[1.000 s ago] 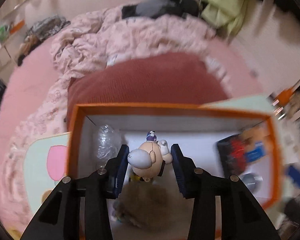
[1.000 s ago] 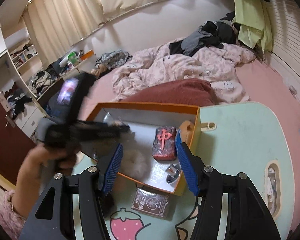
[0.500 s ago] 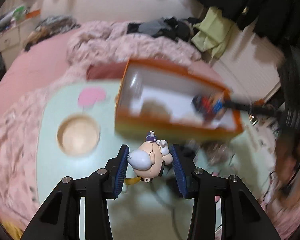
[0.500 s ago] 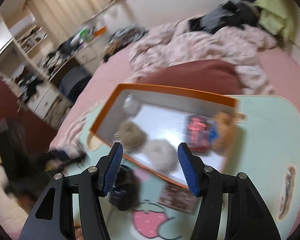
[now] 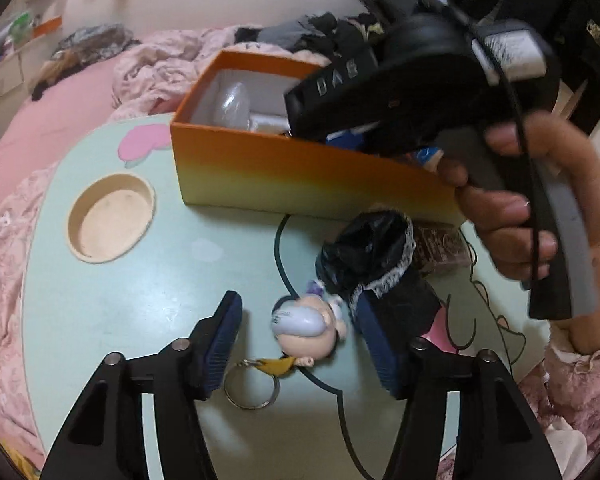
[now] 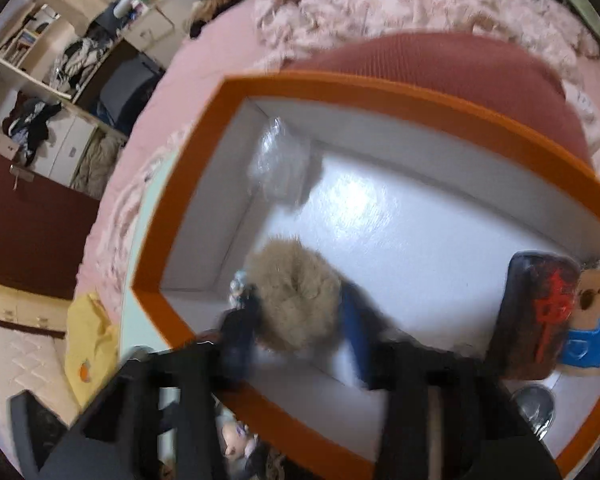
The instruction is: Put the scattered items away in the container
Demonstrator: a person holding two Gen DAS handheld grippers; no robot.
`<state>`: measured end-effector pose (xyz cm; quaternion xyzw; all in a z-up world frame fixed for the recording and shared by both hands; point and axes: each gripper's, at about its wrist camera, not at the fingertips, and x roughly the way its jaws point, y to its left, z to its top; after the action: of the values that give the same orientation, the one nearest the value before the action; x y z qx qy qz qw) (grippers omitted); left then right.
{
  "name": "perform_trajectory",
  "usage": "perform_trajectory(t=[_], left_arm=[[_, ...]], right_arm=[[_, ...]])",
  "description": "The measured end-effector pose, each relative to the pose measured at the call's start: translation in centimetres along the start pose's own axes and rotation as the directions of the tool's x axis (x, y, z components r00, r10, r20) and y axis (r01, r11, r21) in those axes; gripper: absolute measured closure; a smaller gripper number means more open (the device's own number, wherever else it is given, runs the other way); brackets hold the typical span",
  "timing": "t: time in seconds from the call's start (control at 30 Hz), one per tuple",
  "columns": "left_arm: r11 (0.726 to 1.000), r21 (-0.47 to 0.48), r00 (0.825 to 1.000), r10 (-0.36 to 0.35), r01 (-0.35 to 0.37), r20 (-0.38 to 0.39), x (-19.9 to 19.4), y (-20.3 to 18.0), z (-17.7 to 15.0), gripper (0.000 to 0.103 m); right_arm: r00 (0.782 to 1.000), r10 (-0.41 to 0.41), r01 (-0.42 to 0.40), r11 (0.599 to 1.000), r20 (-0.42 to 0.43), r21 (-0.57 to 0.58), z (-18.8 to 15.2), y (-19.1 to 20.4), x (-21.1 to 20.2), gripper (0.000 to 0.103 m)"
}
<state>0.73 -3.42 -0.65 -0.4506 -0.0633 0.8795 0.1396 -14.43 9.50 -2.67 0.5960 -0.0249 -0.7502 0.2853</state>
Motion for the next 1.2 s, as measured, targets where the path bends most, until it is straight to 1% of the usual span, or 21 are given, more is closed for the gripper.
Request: perform_trajectory(t=[0.07,0.17,0.23,0.27,0.37,0.4,0.47,0.53,0.63,0.7,0.77,0.8,0.83,0.87,0.9,0.93,1.03,1.1,1.13,1.17,1.2], left_arm=[[1.000,-0.001,1.000,0.003,-0.003,0.015,-0.4,0.1,0.0,0.039],[1.000,-0.013,1.000,0.006,-0.006,0.026,-0.8,0.5,0.1,0.039],[1.000,-0.022,0.999,0.010,-0.010,0.031,-0.9,0.7,0.2,0.038],[1.000,-0.029,0.999,0.013,-0.012,0.034,-1.0,0.8,0.3,0.038],[0.998,-0.060,0.999,0.017,-0.015,0.037,-1.3,1.1,0.6,0.033],[0.997,-0.078,0.999,0.018,-0.015,0.039,-1.4,1.3,1.0,0.030],[0.995,-0.103,0.998,0.011,-0.006,0.055,-1.7,1.4,1.9,0.030],[0.995,-0.098,0.997,0.013,-0.005,0.078,-2.4,0.9,3.0,0.030],[0.998,-0.035,0.993,0.058,-0.054,0.106,-3.1,-0.7,5.8,0.030],[0.997,0.000,0.991,0.080,-0.080,0.103,-2.8,-1.9,7.6,0.030],[0.997,0.037,0.996,0.063,-0.066,0.062,-1.8,-3.1,9.4,0.030],[0.997,0.059,0.999,0.045,-0.046,0.025,-0.7,-3.7,10.4,0.031],[0.996,0.086,0.999,0.036,-0.034,-0.019,0.6,-4.4,11.2,0.037],[0.994,0.106,0.998,0.041,-0.035,-0.056,1.7,-4.9,11.7,0.042],[0.991,0.126,0.992,0.065,-0.052,-0.107,3.3,-5.4,12.2,0.050],[0.988,0.139,0.985,0.087,-0.067,-0.147,4.6,-5.7,12.5,0.055],[0.984,0.158,0.969,0.111,-0.077,-0.222,7.6,-6.5,12.7,0.055],[0.983,0.167,0.959,0.118,-0.077,-0.257,8.8,-6.8,12.6,0.055],[0.984,0.163,0.958,0.112,-0.070,-0.264,9.1,-6.9,12.6,0.055],[0.985,0.159,0.957,0.104,-0.062,-0.269,9.3,-7.0,12.6,0.055],[0.986,0.159,0.956,0.097,-0.053,-0.277,9.5,-7.1,12.5,0.055]], right_arm=[[1.000,0.021,-0.021,0.999,0.015,0.026,-0.2,-0.6,-0.6,0.069],[0.994,0.052,-0.057,0.997,0.101,0.048,-0.3,-1.4,-3.1,0.069],[0.982,0.060,-0.069,0.997,0.181,0.044,-0.8,-1.8,-5.9,0.069],[0.972,0.057,-0.065,0.997,0.227,0.031,-1.4,-1.9,-8.0,0.069],[0.952,0.056,-0.055,0.998,0.302,-0.012,-3.5,-1.4,-11.9,0.069],[0.947,0.060,-0.052,0.998,0.317,-0.034,-4.6,-1.2,-13.1,0.069],[0.945,0.061,-0.040,0.997,0.320,-0.073,-6.8,-0.6,-14.1,0.069],[0.950,0.056,-0.028,0.995,0.308,-0.095,-8.7,-0.8,-13.9,0.069],[0.965,0.030,-0.004,0.995,0.260,-0.100,-12.3,-0.8,-11.9,0.069],[0.972,-0.002,0.021,0.997,0.235,-0.079,-13.5,-0.9,-10.5,0.069],[0.975,-0.009,0.025,0.997,0.220,-0.067,-14.8,-1.3,-9.4,0.069],[0.976,-0.010,0.025,0.998,0.216,-0.065,-15.3,-1.3,-9.0,0.069],[0.977,-0.013,0.027,0.998,0.213,-0.063,-15.6,-1.5,-8.7,0.069],[0.977,-0.023,0.037,0.998,0.210,-0.059,-15.8,-1.6,-8.1,0.068],[0.978,-0.036,0.049,0.997,0.207,-0.058,-16.1,-1.6,-7.8,0.068],[0.977,-0.055,0.068,0.996,0.205,-0.057,-16.2,-1.7,-7.3,0.068],[0.972,-0.071,0.080,0.996,0.224,-0.031,-16.4,-2.4,-6.9,0.068],[0.964,-0.047,0.051,0.999,0.261,-0.008,-16.5,-3.2,-7.2,0.068],[0.958,-0.025,0.026,1.000,0.284,0.002,-16.6,-3.6,-7.5,0.066],[0.947,-0.002,-0.002,1.000,0.322,0.012,-16.7,-4.0,-8.0,0.064],[0.938,0.003,-0.011,1.000,0.346,0.021,-16.8,-4.2,-8.4,0.062]])
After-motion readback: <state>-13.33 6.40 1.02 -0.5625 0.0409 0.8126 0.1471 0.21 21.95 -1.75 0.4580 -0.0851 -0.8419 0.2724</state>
